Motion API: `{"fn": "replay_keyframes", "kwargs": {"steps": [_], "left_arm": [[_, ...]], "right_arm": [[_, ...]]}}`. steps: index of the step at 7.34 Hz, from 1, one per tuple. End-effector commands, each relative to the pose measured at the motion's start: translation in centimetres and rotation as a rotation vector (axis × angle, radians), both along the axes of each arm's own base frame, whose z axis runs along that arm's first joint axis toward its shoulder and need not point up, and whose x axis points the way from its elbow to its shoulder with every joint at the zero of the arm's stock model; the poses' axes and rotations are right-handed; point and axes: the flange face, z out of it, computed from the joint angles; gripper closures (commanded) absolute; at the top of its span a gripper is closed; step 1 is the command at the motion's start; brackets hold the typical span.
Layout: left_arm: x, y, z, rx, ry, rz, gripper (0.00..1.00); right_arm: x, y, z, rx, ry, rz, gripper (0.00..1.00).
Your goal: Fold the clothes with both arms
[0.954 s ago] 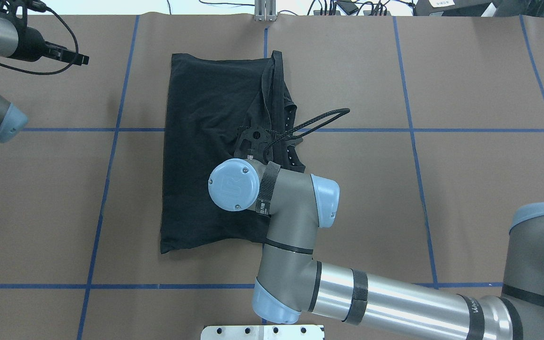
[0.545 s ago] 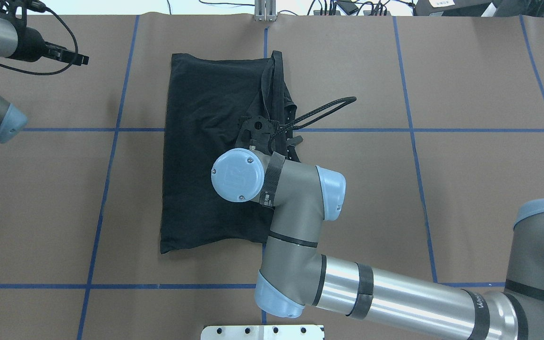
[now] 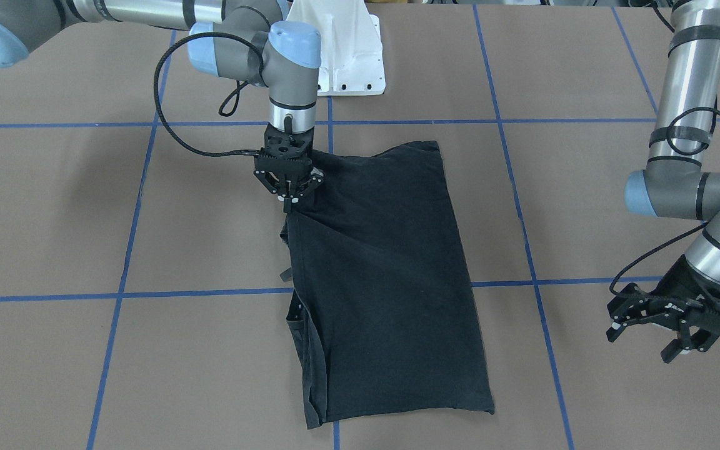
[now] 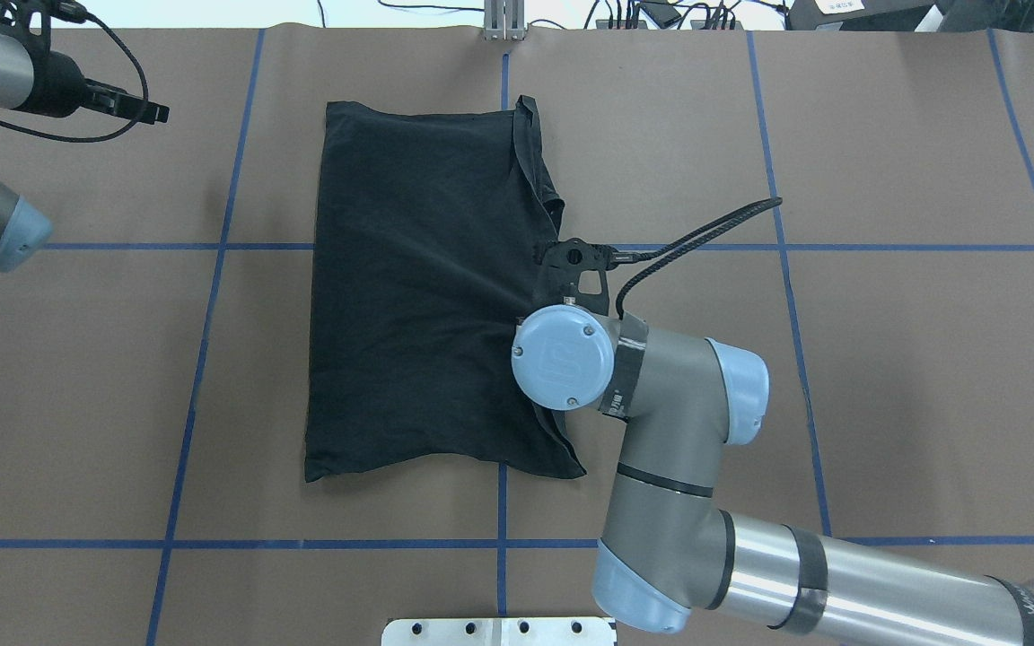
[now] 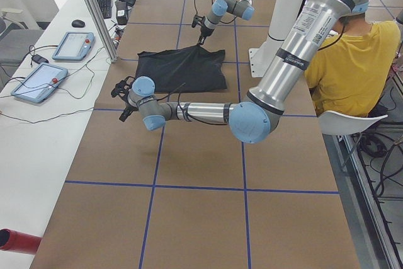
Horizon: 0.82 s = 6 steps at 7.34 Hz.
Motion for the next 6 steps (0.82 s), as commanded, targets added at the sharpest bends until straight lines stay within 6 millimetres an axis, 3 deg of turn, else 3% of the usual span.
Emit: {"fn": "replay_keyframes", "kwargs": {"steps": [1, 2, 3, 4, 6], "left_arm": [[0.2, 0.1, 0.0, 0.000, 0.000, 0.004, 0.00], [0.2, 0.1, 0.0, 0.000, 0.000, 0.004, 0.00], [0.2, 0.1, 0.0, 0.000, 0.000, 0.004, 0.00], [0.2, 0.1, 0.0, 0.000, 0.000, 0.004, 0.00], [0.6, 0.2, 0.0, 0.000, 0.000, 0.008, 0.00]], "right_arm": [[0.7, 1.5, 2.2, -0.002, 0.016, -0.017, 1.00], [0.6, 1.5, 1.8, 0.000, 0.008, -0.018, 0.67], [1.1, 1.0, 0.6, 0.003, -0.018, 0.000, 0.01], [2.2, 1.1, -2.0, 0.013, -0.067, -0.001, 0.00], [1.7, 2.8, -2.8, -0.009, -0.097, -0.008, 0.00]]}}
